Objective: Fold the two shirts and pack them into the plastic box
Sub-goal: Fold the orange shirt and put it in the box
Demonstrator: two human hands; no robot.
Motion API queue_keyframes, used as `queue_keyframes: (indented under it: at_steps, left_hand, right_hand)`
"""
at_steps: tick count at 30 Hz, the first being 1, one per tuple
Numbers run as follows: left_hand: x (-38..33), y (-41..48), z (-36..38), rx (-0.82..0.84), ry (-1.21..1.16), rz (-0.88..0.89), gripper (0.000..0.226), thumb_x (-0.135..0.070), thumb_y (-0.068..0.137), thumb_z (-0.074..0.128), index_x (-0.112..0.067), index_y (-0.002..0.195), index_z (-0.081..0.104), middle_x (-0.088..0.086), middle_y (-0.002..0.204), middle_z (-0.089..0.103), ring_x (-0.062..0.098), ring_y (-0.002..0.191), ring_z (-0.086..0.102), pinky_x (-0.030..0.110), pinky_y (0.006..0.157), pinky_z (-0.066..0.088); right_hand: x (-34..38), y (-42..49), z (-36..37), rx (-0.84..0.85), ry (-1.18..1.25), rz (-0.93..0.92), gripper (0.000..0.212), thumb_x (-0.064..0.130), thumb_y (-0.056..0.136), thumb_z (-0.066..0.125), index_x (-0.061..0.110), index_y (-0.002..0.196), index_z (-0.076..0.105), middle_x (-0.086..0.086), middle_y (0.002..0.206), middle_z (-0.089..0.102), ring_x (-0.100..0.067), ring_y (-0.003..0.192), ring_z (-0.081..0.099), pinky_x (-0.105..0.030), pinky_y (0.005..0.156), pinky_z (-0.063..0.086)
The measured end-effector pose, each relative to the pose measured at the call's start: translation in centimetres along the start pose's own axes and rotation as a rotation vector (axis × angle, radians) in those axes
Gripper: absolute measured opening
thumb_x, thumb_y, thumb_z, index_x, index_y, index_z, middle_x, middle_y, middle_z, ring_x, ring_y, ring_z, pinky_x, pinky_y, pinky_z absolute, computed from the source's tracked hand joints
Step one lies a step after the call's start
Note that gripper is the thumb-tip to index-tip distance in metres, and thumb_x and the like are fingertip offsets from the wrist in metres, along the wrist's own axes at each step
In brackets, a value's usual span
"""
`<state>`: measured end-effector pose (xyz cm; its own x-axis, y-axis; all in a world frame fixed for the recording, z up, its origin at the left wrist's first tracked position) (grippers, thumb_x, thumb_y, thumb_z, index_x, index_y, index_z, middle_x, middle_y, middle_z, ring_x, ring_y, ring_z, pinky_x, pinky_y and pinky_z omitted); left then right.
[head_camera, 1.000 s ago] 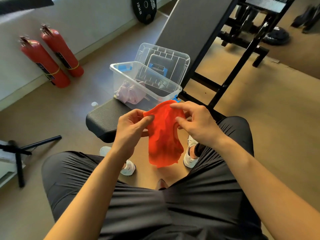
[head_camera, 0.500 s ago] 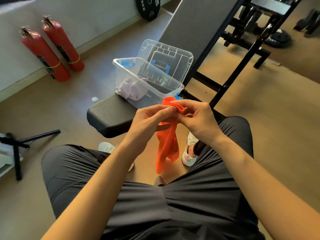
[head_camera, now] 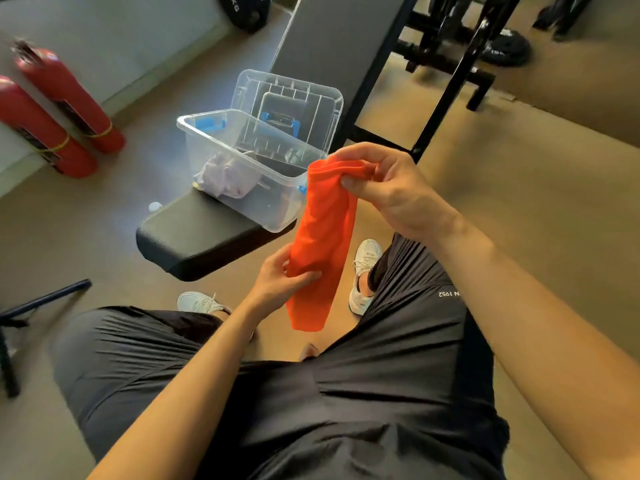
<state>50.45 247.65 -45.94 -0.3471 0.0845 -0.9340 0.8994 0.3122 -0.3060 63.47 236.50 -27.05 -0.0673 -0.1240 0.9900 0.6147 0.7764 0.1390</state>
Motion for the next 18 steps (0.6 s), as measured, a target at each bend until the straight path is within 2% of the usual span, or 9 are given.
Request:
queue_keyframes:
  at_steps: [3,6,9,11,13,15,18]
  left_hand:
    - [0.8,1.1,1.7,-0.019,-0.015,-0.034,0.019,-0.02,0.078,0.084,-0.024,0.089,0.069,-0.001,0.085,0.069,0.009,0.074,0.06,0.027,0.07,0.049]
    - [1.8,1.4,2.6,-0.003,-0.015,-0.065,0.013,-0.017,0.082,0.082,-0.019,0.08,0.069,0.002,0.076,0.064,0.014,0.068,0.055,0.035,0.066,0.045]
    - [2.2,0.7,2.6,0.024,-0.003,-0.046,0.009,-0.014,0.087,0.079,-0.021,0.086,0.072,0.003,0.081,0.07,0.014,0.073,0.061,0.038,0.072,0.051]
    - [2.2,0.0,2.1,0.027,0.003,-0.035,0.005,-0.016,0.088,0.078,-0.018,0.09,0.074,0.012,0.084,0.073,0.013,0.075,0.063,0.039,0.074,0.053]
    - [2.0,-0.7,1.3,0.02,0.001,-0.037,0.011,-0.02,0.087,0.079,-0.016,0.096,0.075,0.021,0.095,0.075,0.016,0.08,0.066,0.042,0.079,0.057]
    - [1.4,-1.5,0.5,0.015,-0.007,-0.046,0.015,-0.022,0.086,0.079,-0.016,0.1,0.076,0.018,0.098,0.077,0.018,0.083,0.069,0.039,0.082,0.059]
    - [0.6,-2.5,-0.7,0.033,-0.015,-0.066,0.013,-0.015,0.085,0.079,-0.017,0.098,0.076,0.002,0.089,0.08,0.013,0.081,0.072,0.027,0.075,0.06]
  right_hand:
    - [0.1,0.2,-0.7,-0.039,0.08,0.016,0.027,-0.007,0.091,0.062,0.0,0.117,0.063,-0.009,0.103,0.071,-0.018,0.096,0.066,-0.029,0.087,0.055]
    - [0.0,0.6,-2.8,-0.159,0.118,0.041,0.026,-0.005,0.091,0.062,0.01,0.112,0.066,-0.003,0.097,0.073,-0.018,0.092,0.067,-0.032,0.085,0.056]
    - [-0.1,0.7,-6.1,-0.353,0.088,0.046,0.024,-0.008,0.093,0.058,0.009,0.109,0.066,-0.004,0.093,0.073,-0.016,0.086,0.069,-0.03,0.08,0.058]
    - [-0.4,1.0,-8.1,-0.468,0.066,0.043,0.023,-0.008,0.093,0.059,0.009,0.107,0.066,-0.004,0.091,0.073,-0.015,0.081,0.07,-0.029,0.073,0.06]
    - [-0.7,1.5,-10.0,-0.559,0.044,0.04,0.022,-0.007,0.092,0.062,0.012,0.101,0.067,-0.001,0.086,0.075,-0.015,0.078,0.071,-0.032,0.071,0.06]
    - [-1.3,2.0,-11.6,-0.632,0.034,0.053,0.023,-0.005,0.091,0.064,0.016,0.095,0.069,0.001,0.082,0.076,-0.016,0.077,0.072,-0.033,0.069,0.059]
    - [-2.7,2.8,-13.5,-0.715,-0.006,0.085,0.02,0.0,0.09,0.067,0.019,0.094,0.07,-0.001,0.086,0.076,-0.015,0.079,0.073,-0.03,0.07,0.059]
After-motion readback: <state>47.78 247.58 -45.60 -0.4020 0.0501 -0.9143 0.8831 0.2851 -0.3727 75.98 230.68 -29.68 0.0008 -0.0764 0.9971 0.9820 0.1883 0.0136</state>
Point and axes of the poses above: each hand's wrist, its own y-axis towards the middle knuckle, its own z-axis out of the palm, x = y × z, the point moved 10 cm from there along y, towards the middle knuckle
